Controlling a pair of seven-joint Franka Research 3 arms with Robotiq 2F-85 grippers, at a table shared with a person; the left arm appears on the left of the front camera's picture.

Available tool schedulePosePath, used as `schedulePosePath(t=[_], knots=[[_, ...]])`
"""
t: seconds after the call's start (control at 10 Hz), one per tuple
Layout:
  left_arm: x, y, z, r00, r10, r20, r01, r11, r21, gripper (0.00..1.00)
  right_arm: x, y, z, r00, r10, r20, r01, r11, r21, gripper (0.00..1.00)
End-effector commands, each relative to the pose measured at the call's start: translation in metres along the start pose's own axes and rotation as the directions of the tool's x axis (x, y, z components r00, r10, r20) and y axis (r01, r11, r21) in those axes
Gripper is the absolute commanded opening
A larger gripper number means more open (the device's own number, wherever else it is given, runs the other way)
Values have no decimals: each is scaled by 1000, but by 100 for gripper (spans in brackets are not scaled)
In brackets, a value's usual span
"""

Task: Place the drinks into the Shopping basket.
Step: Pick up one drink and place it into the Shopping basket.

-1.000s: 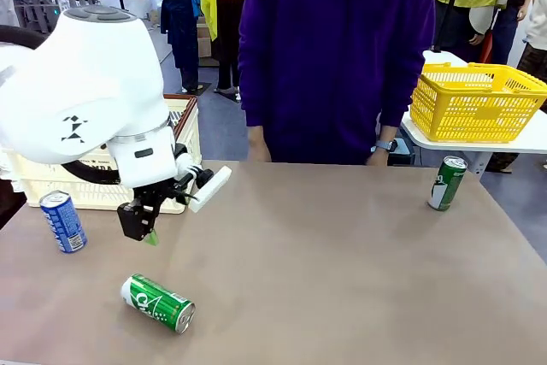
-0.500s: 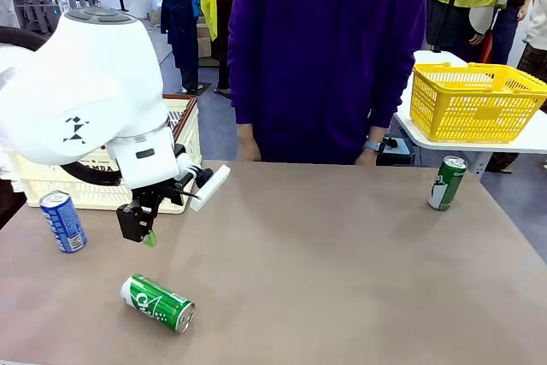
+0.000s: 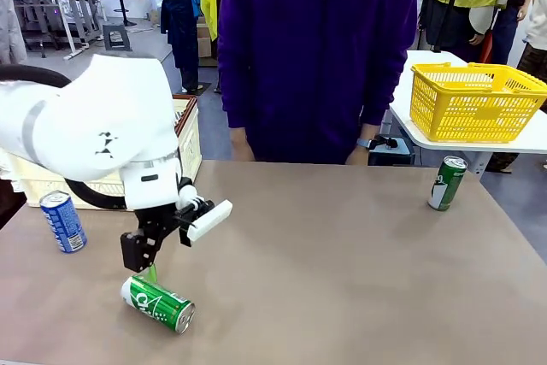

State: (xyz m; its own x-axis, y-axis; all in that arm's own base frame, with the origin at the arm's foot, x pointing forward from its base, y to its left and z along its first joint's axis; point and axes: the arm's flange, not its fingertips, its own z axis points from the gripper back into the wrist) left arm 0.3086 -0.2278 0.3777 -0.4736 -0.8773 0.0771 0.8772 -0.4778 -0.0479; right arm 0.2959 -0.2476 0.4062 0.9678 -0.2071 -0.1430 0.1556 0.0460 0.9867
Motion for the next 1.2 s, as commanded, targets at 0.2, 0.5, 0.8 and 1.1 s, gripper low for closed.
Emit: schedulePosePath(t=[0.2, 0.5, 0.8, 1.1], knots=[[-3, -33, -70, 993, 37, -110, -44, 997, -62, 100, -1, 2, 0, 1000, 3, 2, -3, 1000, -8, 100], [-7, -49, -104, 993, 30, -115, -45, 990, -131, 100, -1, 2, 0, 1000, 3, 2, -3, 1000, -8, 100], [-10, -52, -120, 994, 0, -110, -18, 988, -156, 100, -1, 2, 0, 1000, 3, 2, -3, 1000, -8, 100], [-9, -49, -122, 992, 0, -123, -20, 986, -166, 40, -1, 2, 0, 1000, 3, 2, -3, 1000, -8, 100]])
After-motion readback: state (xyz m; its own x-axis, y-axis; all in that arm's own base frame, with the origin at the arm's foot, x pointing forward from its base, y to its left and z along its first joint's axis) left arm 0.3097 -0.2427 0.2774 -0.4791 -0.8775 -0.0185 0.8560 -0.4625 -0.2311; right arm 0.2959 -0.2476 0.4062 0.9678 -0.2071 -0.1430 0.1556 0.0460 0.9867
